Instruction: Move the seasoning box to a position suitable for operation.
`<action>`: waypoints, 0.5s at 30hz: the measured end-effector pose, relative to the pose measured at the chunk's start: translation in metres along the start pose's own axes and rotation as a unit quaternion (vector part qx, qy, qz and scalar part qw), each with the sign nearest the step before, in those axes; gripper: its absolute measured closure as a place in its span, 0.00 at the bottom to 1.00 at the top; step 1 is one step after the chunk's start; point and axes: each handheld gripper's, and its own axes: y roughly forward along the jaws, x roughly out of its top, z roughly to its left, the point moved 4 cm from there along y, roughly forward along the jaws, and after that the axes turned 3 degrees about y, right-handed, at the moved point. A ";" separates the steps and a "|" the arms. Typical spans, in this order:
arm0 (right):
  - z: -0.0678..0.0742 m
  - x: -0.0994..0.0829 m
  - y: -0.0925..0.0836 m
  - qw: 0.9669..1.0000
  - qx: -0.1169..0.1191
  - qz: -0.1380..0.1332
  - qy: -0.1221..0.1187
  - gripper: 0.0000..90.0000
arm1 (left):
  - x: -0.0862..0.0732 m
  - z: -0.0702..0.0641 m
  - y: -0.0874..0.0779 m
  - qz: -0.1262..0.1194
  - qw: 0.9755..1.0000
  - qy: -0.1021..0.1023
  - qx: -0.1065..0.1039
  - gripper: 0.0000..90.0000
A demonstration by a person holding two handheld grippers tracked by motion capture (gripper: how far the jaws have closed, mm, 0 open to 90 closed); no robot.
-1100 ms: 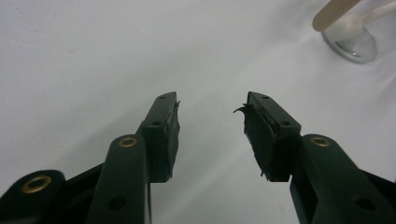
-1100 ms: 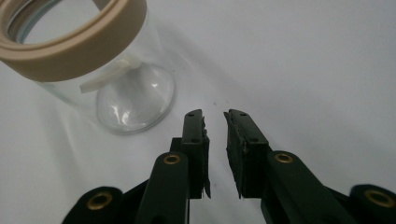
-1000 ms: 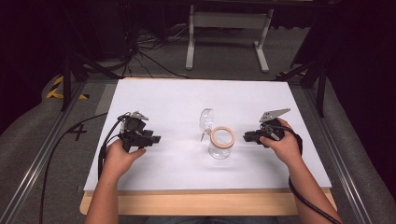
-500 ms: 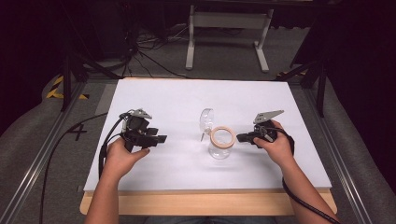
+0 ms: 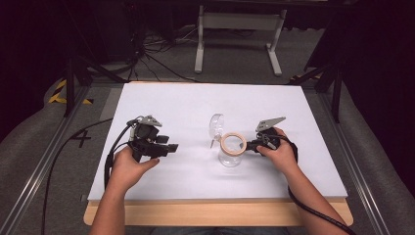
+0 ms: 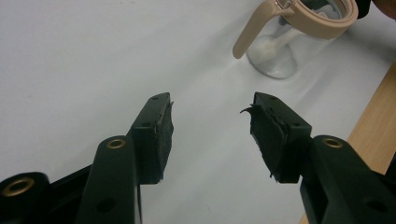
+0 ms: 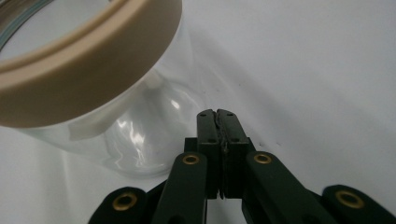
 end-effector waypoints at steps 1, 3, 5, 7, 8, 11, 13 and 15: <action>0.000 0.001 0.000 1.000 0.001 -0.002 0.000 0.99 | -0.001 0.000 0.001 0.003 1.000 -0.001 0.000 0.54; 0.001 0.002 0.001 1.000 0.002 -0.006 -0.004 0.97 | -0.001 0.000 0.002 0.003 1.000 -0.001 -0.004 0.54; 0.000 0.003 0.002 1.000 -0.001 -0.010 -0.008 0.98 | -0.003 0.000 0.004 0.009 1.000 -0.002 -0.003 0.54; 0.001 0.004 0.003 1.000 0.001 -0.010 -0.008 0.99 | -0.004 0.000 0.004 0.014 1.000 0.004 0.000 0.55; 0.000 0.004 0.004 1.000 0.000 -0.011 -0.009 0.99 | -0.004 0.000 0.004 0.013 1.000 0.004 0.000 0.55; 0.001 0.004 0.004 1.000 -0.001 -0.008 -0.012 0.99 | -0.004 0.000 0.003 0.012 1.000 0.003 0.002 0.56; 0.001 0.004 0.004 1.000 -0.005 -0.005 -0.013 1.00 | -0.004 0.000 0.003 0.012 1.000 0.005 0.003 0.56; 0.003 0.003 0.003 1.000 -0.004 -0.003 -0.014 1.00 | -0.004 0.001 0.003 0.010 1.000 0.004 0.001 0.56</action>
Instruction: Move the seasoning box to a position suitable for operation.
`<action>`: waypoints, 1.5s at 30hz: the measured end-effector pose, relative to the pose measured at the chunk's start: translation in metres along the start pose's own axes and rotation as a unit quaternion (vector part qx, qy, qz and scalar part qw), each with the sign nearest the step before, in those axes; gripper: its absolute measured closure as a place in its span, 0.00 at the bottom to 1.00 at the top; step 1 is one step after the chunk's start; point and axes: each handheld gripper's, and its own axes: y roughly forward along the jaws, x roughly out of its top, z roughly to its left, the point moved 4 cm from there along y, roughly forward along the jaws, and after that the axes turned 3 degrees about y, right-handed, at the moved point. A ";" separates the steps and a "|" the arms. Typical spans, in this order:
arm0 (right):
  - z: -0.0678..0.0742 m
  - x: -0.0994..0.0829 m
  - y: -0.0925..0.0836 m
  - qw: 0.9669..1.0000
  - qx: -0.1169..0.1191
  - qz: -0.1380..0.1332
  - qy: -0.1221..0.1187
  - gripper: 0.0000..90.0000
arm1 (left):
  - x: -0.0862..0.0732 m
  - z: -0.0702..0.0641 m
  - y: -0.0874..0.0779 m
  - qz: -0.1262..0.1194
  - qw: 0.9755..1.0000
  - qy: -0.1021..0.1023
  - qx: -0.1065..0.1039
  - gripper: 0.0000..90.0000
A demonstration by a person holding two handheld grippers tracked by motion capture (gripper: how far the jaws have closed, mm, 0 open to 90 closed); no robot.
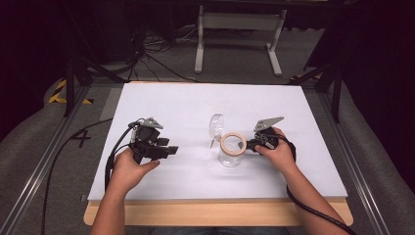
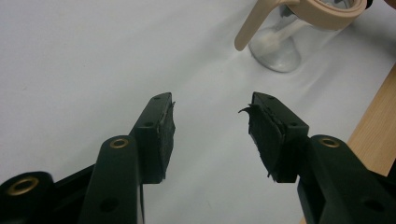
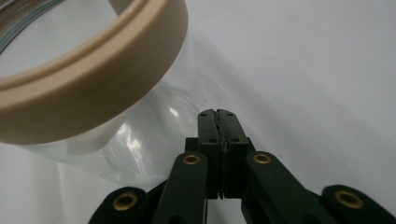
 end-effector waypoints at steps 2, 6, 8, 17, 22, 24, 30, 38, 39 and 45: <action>0.002 0.000 -0.001 1.000 0.001 0.002 -0.001 1.00 | 0.000 0.000 0.001 0.000 1.000 -0.005 0.000 0.56; 0.006 -0.001 -0.002 1.000 0.004 0.008 -0.002 1.00 | 0.003 0.001 0.002 -0.003 1.000 -0.002 0.004 0.58; 0.009 -0.002 -0.003 1.000 0.010 0.008 -0.001 1.00 | 0.004 0.003 0.003 0.000 1.000 0.010 0.013 0.60; 0.025 -0.003 -0.009 1.000 0.019 0.020 -0.014 1.00 | 0.009 0.003 0.007 0.015 0.999 0.028 0.012 0.82; 0.034 -0.003 -0.011 0.999 0.027 0.024 -0.023 1.00 | 0.014 0.003 0.006 0.002 1.000 0.028 -0.011 0.85; 0.040 -0.004 -0.011 0.999 0.032 0.029 -0.030 1.00 | 0.016 0.003 0.006 -0.001 1.000 0.022 -0.017 0.86; 0.053 -0.004 -0.010 0.998 0.041 0.040 -0.037 1.00 | 0.020 0.004 0.010 -0.008 1.000 0.021 -0.013 0.88; 0.066 -0.003 -0.007 0.996 0.052 0.049 -0.046 1.00 | 0.024 0.005 0.015 -0.010 1.000 0.004 0.003 0.96; 0.067 -0.003 -0.007 0.996 0.054 0.051 -0.047 1.00 | 0.024 0.006 0.015 -0.015 1.000 -0.004 -0.002 0.96; 0.075 -0.003 -0.004 0.996 0.059 0.052 -0.049 1.00 | 0.027 0.007 0.017 -0.018 1.000 -0.005 -0.005 0.96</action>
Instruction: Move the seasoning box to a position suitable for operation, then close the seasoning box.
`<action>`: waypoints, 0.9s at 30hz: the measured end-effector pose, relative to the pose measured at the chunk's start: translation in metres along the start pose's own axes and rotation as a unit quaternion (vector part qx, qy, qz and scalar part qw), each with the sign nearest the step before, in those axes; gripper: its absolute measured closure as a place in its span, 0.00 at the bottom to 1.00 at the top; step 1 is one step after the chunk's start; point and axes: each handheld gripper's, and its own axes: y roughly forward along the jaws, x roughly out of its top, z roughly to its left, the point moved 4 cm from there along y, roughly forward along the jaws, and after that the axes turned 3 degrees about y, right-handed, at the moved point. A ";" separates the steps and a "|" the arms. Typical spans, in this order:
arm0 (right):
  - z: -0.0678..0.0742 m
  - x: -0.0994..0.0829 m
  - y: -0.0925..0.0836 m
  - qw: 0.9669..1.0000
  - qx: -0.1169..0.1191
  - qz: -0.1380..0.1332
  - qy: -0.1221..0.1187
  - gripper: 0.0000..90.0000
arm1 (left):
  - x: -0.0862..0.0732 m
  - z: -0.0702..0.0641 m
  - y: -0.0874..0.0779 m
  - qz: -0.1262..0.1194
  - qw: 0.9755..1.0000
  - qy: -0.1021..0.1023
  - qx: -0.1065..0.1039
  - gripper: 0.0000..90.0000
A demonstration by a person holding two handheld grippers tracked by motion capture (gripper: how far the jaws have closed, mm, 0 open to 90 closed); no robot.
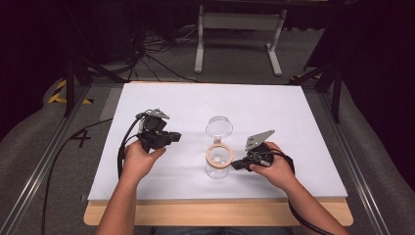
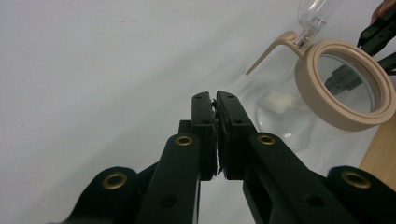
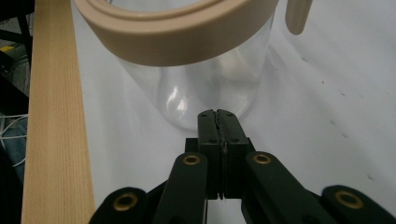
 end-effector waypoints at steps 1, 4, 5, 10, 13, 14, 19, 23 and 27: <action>0.001 0.000 0.000 1.000 0.001 0.000 0.000 1.00 | 0.002 -0.001 0.001 -0.001 1.000 0.005 0.000 0.96; 0.003 -0.003 0.000 1.000 0.005 -0.006 0.006 1.00 | 0.006 -0.004 0.004 -0.002 1.000 0.017 -0.006 0.96; 0.002 -0.004 -0.001 1.000 0.000 -0.007 0.009 1.00 | 0.008 -0.005 0.005 -0.004 1.000 0.017 -0.010 0.96; 0.002 -0.002 -0.025 0.998 -0.024 -0.039 0.035 1.00 | 0.020 -0.008 0.010 -0.032 0.999 0.013 -0.018 0.96; 0.006 0.003 -0.039 0.997 -0.028 -0.063 0.045 1.00 | 0.026 -0.008 0.012 -0.049 0.998 0.013 -0.027 0.96; 0.007 0.004 -0.041 0.996 -0.028 -0.067 0.045 1.00 | 0.028 -0.009 0.014 -0.053 0.998 0.012 -0.029 0.96; 0.013 0.015 -0.049 0.995 -0.023 -0.082 0.050 1.00 | 0.037 -0.012 0.021 -0.061 0.997 0.015 -0.036 0.96; 0.016 0.025 -0.051 0.996 -0.026 -0.071 0.045 1.00 | 0.043 -0.011 0.030 -0.065 0.997 0.019 -0.047 0.95; 0.016 0.036 -0.053 0.996 -0.023 -0.070 0.047 1.00 | 0.045 -0.009 0.045 -0.069 0.996 0.001 -0.061 0.94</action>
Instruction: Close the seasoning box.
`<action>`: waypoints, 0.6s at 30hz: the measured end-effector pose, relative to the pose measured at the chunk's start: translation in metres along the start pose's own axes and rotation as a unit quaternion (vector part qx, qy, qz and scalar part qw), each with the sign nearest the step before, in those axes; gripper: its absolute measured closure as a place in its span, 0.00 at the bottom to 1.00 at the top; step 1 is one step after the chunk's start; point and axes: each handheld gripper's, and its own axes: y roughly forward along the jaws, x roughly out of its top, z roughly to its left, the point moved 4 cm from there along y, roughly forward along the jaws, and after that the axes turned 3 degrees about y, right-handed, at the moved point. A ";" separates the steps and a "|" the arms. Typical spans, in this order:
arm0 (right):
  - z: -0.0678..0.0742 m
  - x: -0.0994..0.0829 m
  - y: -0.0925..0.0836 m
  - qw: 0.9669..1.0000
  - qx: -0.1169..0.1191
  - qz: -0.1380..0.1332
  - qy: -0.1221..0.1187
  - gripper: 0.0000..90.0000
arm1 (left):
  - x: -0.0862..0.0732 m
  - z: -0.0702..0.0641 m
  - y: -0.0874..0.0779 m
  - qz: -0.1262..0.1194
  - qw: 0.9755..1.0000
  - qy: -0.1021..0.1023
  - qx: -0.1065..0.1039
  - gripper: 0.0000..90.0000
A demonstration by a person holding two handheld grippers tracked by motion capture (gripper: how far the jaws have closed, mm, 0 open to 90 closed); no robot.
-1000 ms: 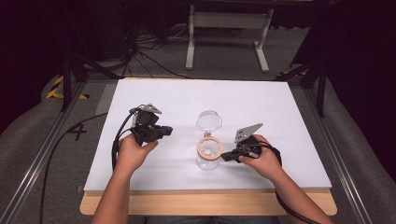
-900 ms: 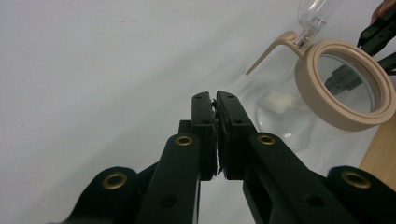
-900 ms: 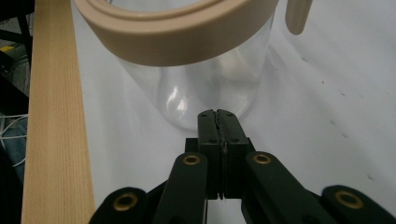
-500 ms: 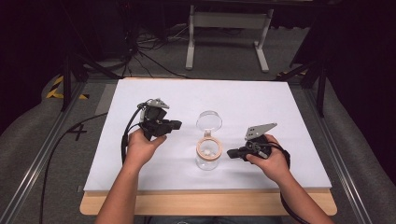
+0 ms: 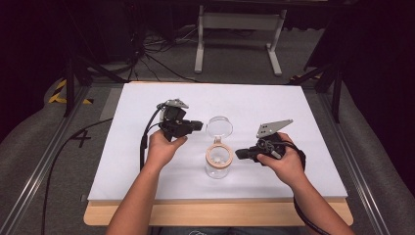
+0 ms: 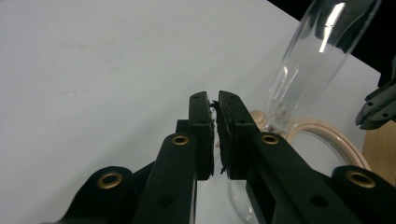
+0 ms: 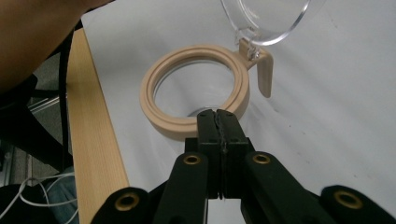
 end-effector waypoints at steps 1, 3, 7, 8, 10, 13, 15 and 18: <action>0.000 0.003 0.000 1.000 -0.002 -0.002 0.003 1.00 | 0.001 0.001 0.002 -0.005 1.000 0.002 -0.004 0.94; 0.001 0.006 0.001 1.000 -0.003 -0.003 0.004 1.00 | 0.002 0.001 0.002 -0.008 1.000 -0.002 -0.002 0.94; 0.001 0.012 0.001 1.000 -0.006 -0.009 0.009 1.00 | 0.007 0.001 0.003 -0.027 1.000 -0.007 -0.009 0.95; 0.001 0.015 0.001 1.000 -0.007 -0.012 0.014 1.00 | 0.009 0.000 0.003 -0.030 0.999 -0.005 -0.011 0.95; 0.000 0.019 0.003 1.000 -0.007 -0.021 0.022 1.00 | 0.012 -0.002 0.002 -0.031 0.999 0.000 -0.013 0.95; 0.000 0.024 0.006 0.999 -0.007 -0.027 0.028 1.00 | 0.015 -0.006 0.001 -0.038 0.999 0.005 -0.022 0.95; 0.000 0.026 0.009 0.999 -0.008 -0.026 0.027 1.00 | 0.015 -0.008 0.001 -0.037 0.999 0.009 -0.022 0.95; 0.000 0.030 0.011 0.999 -0.005 -0.028 0.026 1.00 | 0.016 -0.009 0.002 -0.038 0.999 0.017 -0.023 0.95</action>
